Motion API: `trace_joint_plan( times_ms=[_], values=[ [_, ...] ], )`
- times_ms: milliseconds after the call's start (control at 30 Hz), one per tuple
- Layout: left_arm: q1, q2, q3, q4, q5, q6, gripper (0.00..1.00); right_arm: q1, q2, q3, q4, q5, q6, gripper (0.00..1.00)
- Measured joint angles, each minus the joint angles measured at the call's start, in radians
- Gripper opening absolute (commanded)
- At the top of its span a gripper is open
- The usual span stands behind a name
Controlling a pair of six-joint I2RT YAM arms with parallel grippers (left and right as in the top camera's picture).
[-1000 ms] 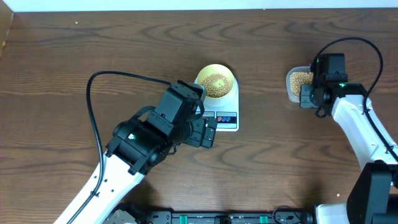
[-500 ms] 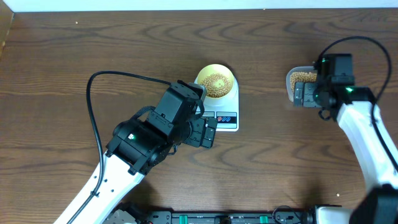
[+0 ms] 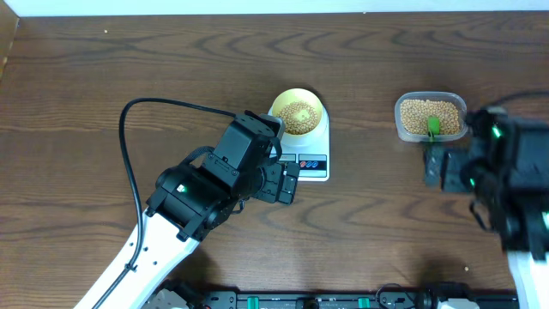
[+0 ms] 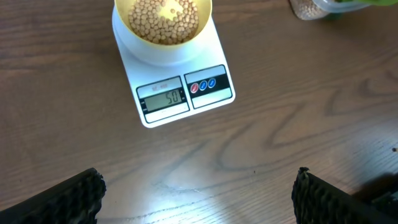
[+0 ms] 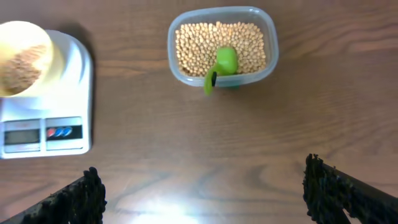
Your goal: Scoop item into bowl and weigh 50g on scale
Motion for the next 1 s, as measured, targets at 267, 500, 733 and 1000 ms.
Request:
trace_joint_plan(
  times_ms=[267, 500, 733, 1000],
  values=[
    [0.000, 0.000, 0.000, -0.001, 0.000, 0.000, 0.98, 0.000, -0.373, -0.001, -0.081, 0.000, 0.011, 0.99],
    [0.000, 0.000, 0.000, -0.002, 0.000, 0.000, 0.98, 0.000, -0.623, -0.145, 0.041, 0.031, 0.011, 0.99],
    [0.000, 0.000, 0.000, -0.003, 0.000, 0.000, 0.98, 0.000, -0.864, -0.493, 0.391, 0.039, 0.016, 0.99],
    [0.000, 0.000, 0.000, -0.003, 0.000, 0.000, 0.98, 0.000, -0.916, -0.813, 0.655, 0.038, 0.019, 0.99]
  ],
)
